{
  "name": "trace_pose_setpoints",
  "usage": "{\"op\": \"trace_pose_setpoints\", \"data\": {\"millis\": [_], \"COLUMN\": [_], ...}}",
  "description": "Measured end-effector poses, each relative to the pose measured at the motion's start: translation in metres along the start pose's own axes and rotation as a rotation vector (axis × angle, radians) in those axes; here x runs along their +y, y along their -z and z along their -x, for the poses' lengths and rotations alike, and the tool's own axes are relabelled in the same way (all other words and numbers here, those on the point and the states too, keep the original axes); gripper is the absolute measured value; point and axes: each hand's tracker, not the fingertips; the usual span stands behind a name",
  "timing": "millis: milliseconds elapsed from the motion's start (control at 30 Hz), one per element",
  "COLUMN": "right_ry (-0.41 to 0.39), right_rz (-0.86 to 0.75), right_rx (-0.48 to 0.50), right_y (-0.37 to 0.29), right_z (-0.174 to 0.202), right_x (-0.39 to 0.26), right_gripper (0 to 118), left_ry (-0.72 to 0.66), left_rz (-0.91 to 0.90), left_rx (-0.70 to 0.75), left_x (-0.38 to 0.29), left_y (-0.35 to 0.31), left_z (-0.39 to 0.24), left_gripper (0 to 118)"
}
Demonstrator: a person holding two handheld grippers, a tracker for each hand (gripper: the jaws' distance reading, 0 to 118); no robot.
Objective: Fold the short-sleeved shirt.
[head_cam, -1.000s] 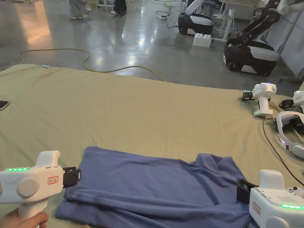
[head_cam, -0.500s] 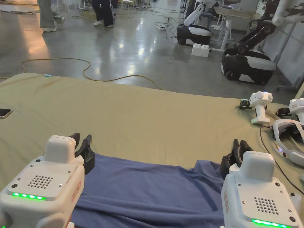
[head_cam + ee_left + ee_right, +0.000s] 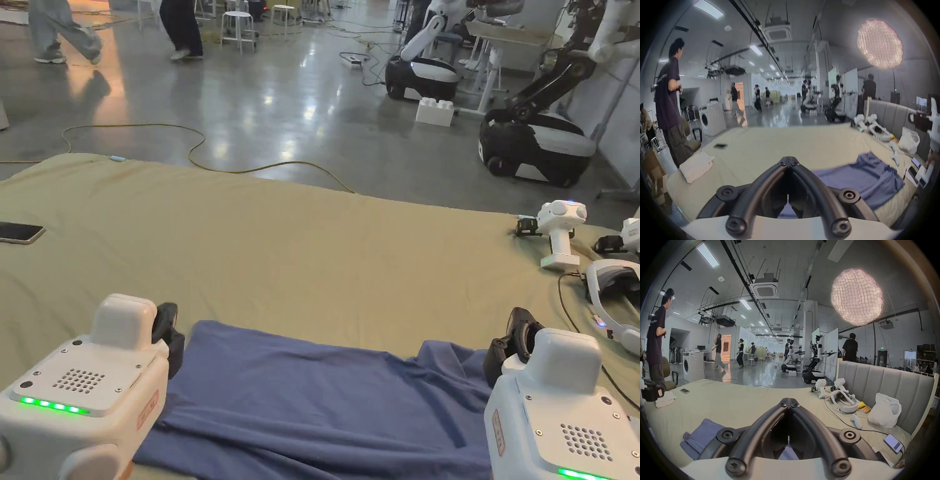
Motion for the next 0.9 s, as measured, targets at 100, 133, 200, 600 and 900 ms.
{"op": "trace_pose_setpoints", "data": {"millis": [100, 133, 200, 600, 900], "right_ry": [-0.016, -0.024, -0.032, -0.067, -0.075], "right_rz": [0.024, 0.032, 0.049, 0.159, 0.234], "right_rx": [0.008, 0.011, 0.021, 0.014, -0.027], "right_y": [0.001, 0.002, 0.003, 0.007, 0.006], "right_z": [0.001, 0.001, 0.002, -0.003, -0.028], "right_x": [-0.006, -0.008, -0.013, -0.042, -0.061], "right_gripper": [0, 0, 0, 0, 0], "left_ry": [-0.015, -0.015, -0.020, -0.217, 0.000], "left_rz": [0.180, 0.254, 0.402, 0.839, 0.870], "left_rx": [-0.010, -0.004, -0.017, -0.049, -0.034], "left_x": [-0.025, -0.030, -0.047, -0.099, -0.110], "left_y": [0.017, 0.021, 0.036, 0.111, 0.117], "left_z": [0.020, 0.020, 0.029, 0.048, 0.018], "left_gripper": [0, 0, 0, 61, 23]}}
